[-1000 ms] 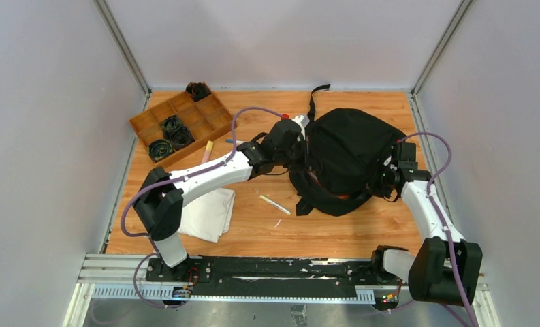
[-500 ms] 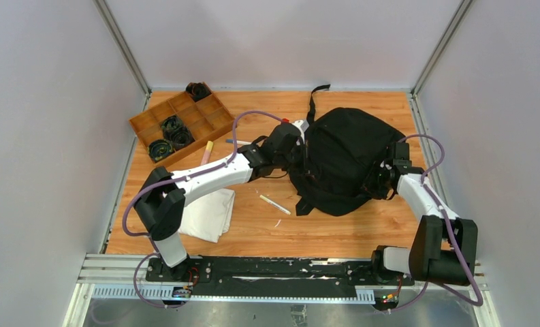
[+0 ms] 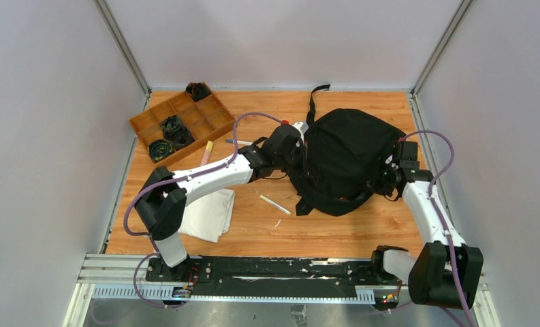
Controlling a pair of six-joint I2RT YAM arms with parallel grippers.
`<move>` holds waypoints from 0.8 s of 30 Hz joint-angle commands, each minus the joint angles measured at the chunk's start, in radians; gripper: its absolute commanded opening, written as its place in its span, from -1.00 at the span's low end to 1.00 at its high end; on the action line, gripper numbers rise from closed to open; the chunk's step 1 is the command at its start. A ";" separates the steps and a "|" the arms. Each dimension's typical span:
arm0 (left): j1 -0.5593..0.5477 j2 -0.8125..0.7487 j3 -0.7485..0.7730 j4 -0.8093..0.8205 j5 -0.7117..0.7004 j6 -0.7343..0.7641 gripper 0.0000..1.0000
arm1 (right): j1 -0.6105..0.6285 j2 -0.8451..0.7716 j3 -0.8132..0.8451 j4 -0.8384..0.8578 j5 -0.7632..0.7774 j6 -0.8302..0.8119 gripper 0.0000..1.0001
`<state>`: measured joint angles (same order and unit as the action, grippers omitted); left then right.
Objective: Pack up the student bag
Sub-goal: Zip the student bag at the center of the board.
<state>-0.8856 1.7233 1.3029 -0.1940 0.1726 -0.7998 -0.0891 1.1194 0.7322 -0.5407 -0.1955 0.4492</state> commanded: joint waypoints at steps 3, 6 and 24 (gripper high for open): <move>0.004 0.021 0.017 0.027 0.011 0.008 -1.00 | 0.011 -0.037 0.045 -0.088 -0.089 -0.030 -1.00; 0.004 0.023 0.021 0.024 0.014 0.010 -1.00 | 0.011 -0.035 0.051 -0.089 -0.128 -0.025 -1.00; 0.003 0.005 0.024 0.014 0.019 0.023 -1.00 | 0.011 -0.068 0.145 -0.219 -0.260 -0.048 -1.00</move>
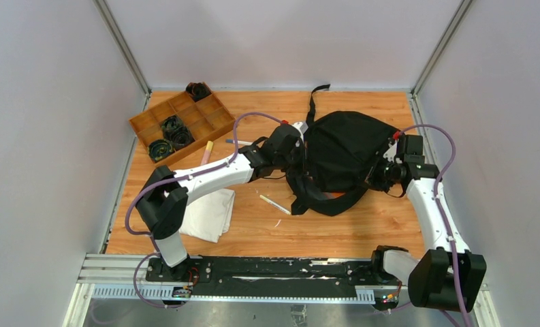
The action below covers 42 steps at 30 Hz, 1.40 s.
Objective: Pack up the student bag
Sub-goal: Zip the student bag at the center of the board.
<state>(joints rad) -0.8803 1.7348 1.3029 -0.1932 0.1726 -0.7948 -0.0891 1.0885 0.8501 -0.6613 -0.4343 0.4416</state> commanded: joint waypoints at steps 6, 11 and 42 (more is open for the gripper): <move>0.006 -0.044 0.029 -0.009 -0.058 0.057 -1.00 | 0.011 -0.086 -0.054 -0.159 0.016 -0.070 -1.00; 0.050 -0.038 0.039 -0.026 -0.062 0.064 -1.00 | 0.011 -0.129 -0.073 -0.185 0.021 -0.083 -1.00; -0.059 -0.140 -0.014 0.146 0.170 0.227 -0.07 | 0.009 -0.183 -0.005 -0.161 -0.154 0.040 -1.00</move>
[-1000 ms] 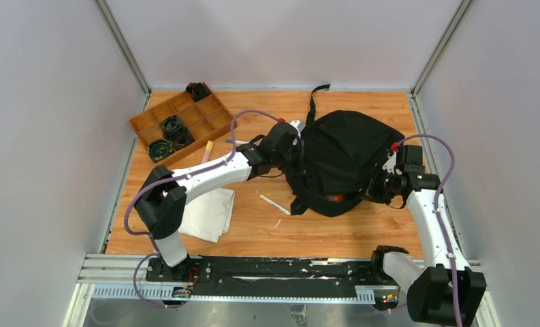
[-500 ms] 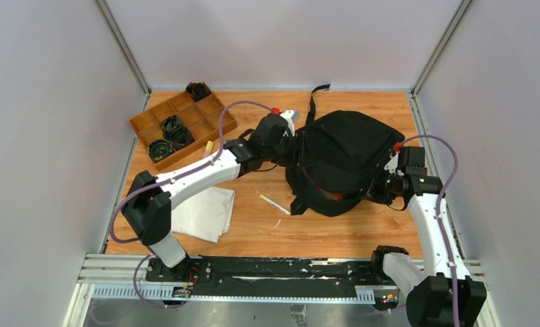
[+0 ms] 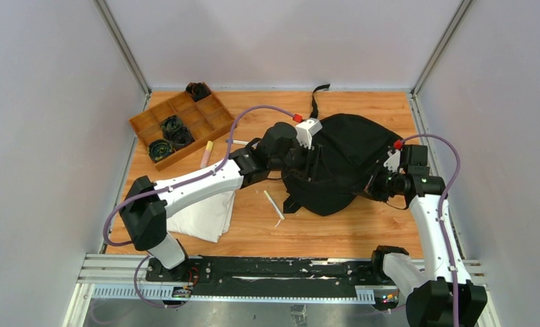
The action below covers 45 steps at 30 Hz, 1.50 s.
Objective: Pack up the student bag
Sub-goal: Zip the student bag at the center of the board.
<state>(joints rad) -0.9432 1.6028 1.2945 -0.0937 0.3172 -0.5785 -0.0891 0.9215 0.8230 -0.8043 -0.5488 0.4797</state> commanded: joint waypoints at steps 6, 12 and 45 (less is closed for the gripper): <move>0.004 -0.006 -0.054 -0.052 -0.022 0.031 -0.12 | 0.009 -0.013 -0.044 -0.015 -0.053 -0.023 -1.00; 0.004 -0.161 -0.268 -0.042 -0.079 0.054 0.02 | 0.011 -0.010 -0.025 -0.086 -0.059 -0.104 -1.00; 0.003 0.023 -0.253 0.139 -0.081 0.043 -0.33 | 0.329 0.047 -0.097 0.230 -0.005 0.197 -1.00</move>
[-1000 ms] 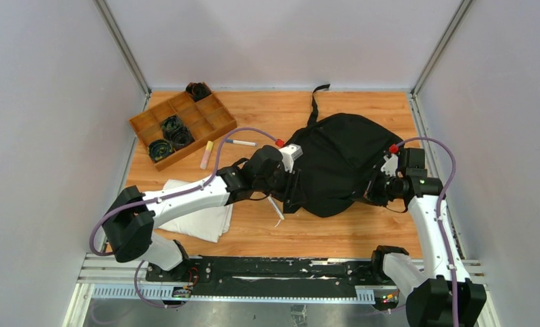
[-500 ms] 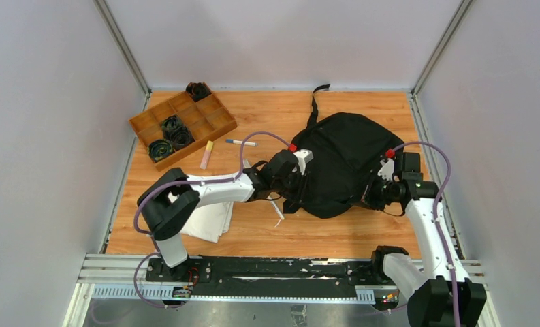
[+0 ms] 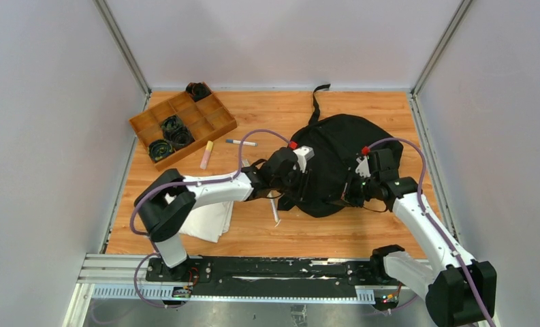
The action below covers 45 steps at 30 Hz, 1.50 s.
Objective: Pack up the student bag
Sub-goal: Zip the student bag at the center of the board.
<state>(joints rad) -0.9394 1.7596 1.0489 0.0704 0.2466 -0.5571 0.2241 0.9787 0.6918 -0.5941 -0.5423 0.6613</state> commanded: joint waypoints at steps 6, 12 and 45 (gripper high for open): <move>0.001 -0.326 0.019 -0.193 -0.074 0.104 -0.23 | 0.017 -0.001 0.072 -0.031 0.018 -0.075 -1.00; 0.001 -0.236 0.139 -0.232 -0.019 0.123 -0.07 | -0.013 -0.040 0.092 -0.058 0.034 -0.121 -0.43; -0.005 0.143 0.393 -0.322 0.347 0.528 0.30 | -0.315 -0.149 0.159 -0.220 0.172 -0.194 -0.09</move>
<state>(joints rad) -0.9394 1.8587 1.3972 -0.2337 0.5289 -0.1040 -0.0677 0.8406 0.8501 -0.7795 -0.3256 0.4828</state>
